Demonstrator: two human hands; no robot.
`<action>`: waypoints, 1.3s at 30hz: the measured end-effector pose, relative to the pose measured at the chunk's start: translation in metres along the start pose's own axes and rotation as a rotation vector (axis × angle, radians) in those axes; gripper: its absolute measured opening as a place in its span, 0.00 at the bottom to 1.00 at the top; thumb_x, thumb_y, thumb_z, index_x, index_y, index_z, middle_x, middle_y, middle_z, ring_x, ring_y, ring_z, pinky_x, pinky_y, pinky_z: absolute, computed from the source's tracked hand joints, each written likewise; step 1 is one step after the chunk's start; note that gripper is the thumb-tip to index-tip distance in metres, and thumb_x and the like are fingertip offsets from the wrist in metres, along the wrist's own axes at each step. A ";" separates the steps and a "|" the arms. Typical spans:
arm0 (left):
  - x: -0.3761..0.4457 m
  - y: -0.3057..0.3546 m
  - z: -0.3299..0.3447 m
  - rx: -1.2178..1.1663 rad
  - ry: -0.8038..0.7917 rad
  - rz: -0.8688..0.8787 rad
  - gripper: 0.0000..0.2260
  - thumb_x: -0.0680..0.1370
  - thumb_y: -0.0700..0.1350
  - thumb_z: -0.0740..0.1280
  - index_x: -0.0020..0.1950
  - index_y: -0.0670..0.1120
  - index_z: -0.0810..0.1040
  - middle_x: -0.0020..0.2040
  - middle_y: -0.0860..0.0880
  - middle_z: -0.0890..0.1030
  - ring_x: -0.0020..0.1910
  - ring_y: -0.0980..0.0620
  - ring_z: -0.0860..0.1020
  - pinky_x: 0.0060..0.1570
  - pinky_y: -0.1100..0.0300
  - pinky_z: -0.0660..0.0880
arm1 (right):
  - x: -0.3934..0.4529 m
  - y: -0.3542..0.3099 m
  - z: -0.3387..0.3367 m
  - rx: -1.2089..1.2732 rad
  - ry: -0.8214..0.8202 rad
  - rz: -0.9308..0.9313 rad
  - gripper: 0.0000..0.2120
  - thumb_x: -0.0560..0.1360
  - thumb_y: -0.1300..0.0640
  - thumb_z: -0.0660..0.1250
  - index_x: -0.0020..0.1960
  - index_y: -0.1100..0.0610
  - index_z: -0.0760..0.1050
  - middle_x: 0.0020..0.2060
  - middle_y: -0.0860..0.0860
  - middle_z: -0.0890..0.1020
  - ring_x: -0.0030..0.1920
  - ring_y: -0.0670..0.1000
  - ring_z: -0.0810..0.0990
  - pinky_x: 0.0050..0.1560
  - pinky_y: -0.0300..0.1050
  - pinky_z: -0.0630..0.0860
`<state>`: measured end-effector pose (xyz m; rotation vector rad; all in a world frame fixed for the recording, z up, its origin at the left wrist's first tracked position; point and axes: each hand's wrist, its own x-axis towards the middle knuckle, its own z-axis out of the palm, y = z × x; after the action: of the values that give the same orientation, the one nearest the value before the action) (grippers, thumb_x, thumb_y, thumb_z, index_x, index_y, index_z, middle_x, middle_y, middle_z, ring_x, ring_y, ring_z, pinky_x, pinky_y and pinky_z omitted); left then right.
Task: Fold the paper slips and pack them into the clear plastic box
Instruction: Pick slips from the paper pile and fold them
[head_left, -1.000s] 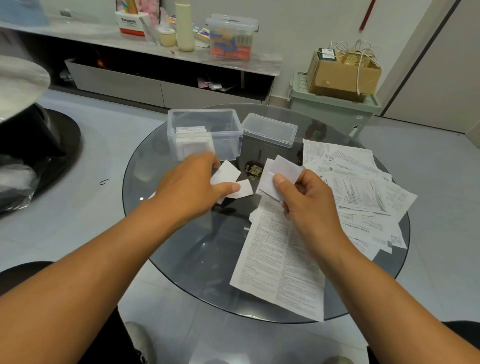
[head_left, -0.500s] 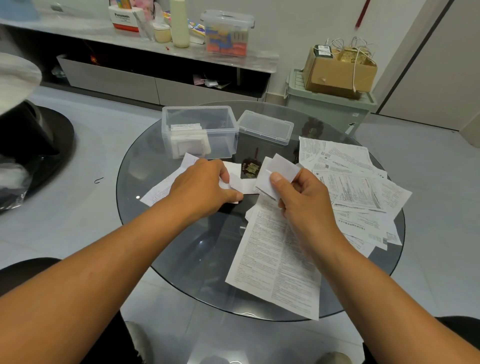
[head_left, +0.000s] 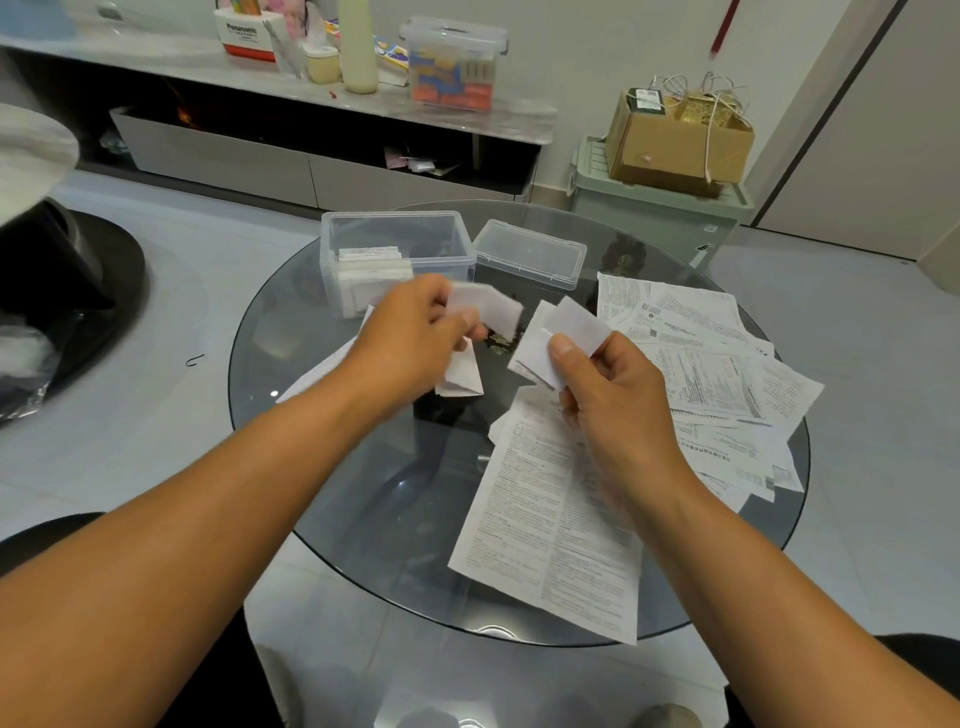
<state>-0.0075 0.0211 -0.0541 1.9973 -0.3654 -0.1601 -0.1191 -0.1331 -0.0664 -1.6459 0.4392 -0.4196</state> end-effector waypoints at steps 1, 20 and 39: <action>0.001 0.005 -0.005 -0.180 -0.029 -0.049 0.05 0.83 0.43 0.65 0.48 0.49 0.76 0.40 0.52 0.86 0.38 0.57 0.81 0.36 0.65 0.76 | 0.001 -0.001 -0.002 0.028 0.003 -0.001 0.07 0.81 0.47 0.69 0.56 0.48 0.80 0.35 0.44 0.80 0.35 0.42 0.77 0.42 0.42 0.76; -0.035 0.018 -0.029 0.297 -0.586 0.040 0.04 0.81 0.49 0.68 0.49 0.51 0.82 0.44 0.51 0.85 0.48 0.50 0.83 0.54 0.52 0.80 | -0.009 0.002 -0.002 -0.344 -0.173 -0.257 0.08 0.81 0.51 0.69 0.60 0.44 0.80 0.50 0.39 0.81 0.50 0.39 0.80 0.49 0.32 0.74; -0.029 0.014 -0.017 -0.272 -0.300 -0.141 0.08 0.81 0.38 0.67 0.57 0.44 0.84 0.44 0.45 0.86 0.39 0.54 0.83 0.44 0.62 0.82 | -0.002 0.001 -0.002 0.183 -0.119 0.134 0.06 0.80 0.52 0.71 0.54 0.52 0.85 0.33 0.48 0.79 0.34 0.46 0.76 0.40 0.40 0.75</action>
<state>-0.0331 0.0394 -0.0359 1.7301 -0.3711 -0.5732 -0.1219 -0.1333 -0.0674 -1.4466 0.4073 -0.2526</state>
